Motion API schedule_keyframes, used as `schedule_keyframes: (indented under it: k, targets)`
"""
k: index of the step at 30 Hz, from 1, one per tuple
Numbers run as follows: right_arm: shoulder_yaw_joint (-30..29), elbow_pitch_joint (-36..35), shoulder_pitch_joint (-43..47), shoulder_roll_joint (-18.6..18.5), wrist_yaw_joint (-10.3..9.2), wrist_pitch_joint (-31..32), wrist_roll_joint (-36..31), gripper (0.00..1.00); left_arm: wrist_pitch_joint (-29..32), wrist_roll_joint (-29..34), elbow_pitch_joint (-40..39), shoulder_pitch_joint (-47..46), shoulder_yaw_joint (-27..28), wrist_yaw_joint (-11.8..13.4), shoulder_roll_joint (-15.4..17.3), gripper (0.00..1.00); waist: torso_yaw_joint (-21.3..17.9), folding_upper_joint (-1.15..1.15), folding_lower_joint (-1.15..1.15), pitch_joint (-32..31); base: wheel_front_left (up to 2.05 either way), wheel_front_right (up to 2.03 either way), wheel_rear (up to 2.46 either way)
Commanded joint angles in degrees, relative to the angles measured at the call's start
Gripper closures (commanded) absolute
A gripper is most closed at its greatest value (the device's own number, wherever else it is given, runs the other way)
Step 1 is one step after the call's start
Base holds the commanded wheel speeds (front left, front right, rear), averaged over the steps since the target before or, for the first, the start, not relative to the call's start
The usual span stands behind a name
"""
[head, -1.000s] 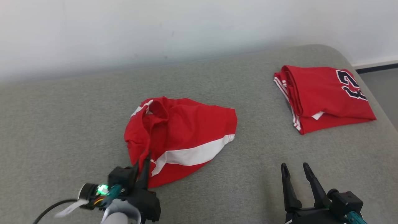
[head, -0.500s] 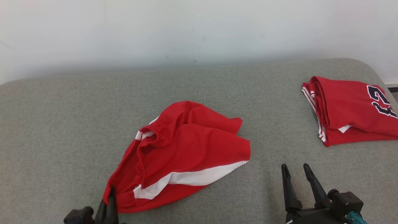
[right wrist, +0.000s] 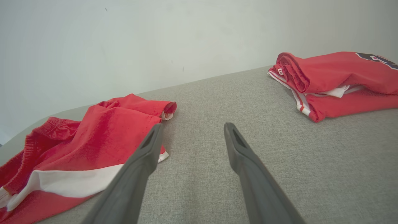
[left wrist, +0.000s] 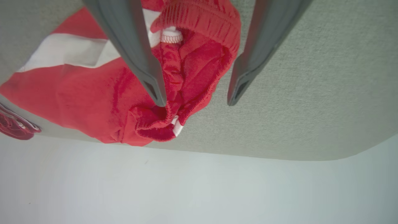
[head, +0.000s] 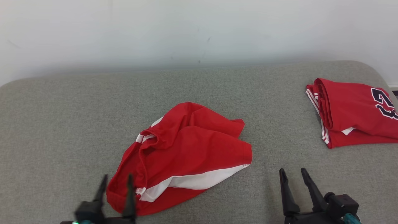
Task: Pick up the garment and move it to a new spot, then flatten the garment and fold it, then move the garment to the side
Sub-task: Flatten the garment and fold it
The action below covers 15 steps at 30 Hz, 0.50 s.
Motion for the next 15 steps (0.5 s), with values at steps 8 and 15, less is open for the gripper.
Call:
schedule_keyframes:
  k: [8,15]
  targets:
    - [3.5,4.8,-2.7,-2.0,-0.11,0.1,-1.9,0.00,0.5,6.6,5.3,-1.1,-8.9,-2.5,1.0,0.00,0.2,0.00,0.00,0.3,0.00,0.00,0.00]
    - [8.6,11.7,-8.7,-4.9,-0.11,0.1,-1.3,0.00,0.9,7.8,10.3,-3.7,-9.5,-1.3,2.2,0.00,0.1,0.00,0.00,1.3,0.00,0.00,0.00]
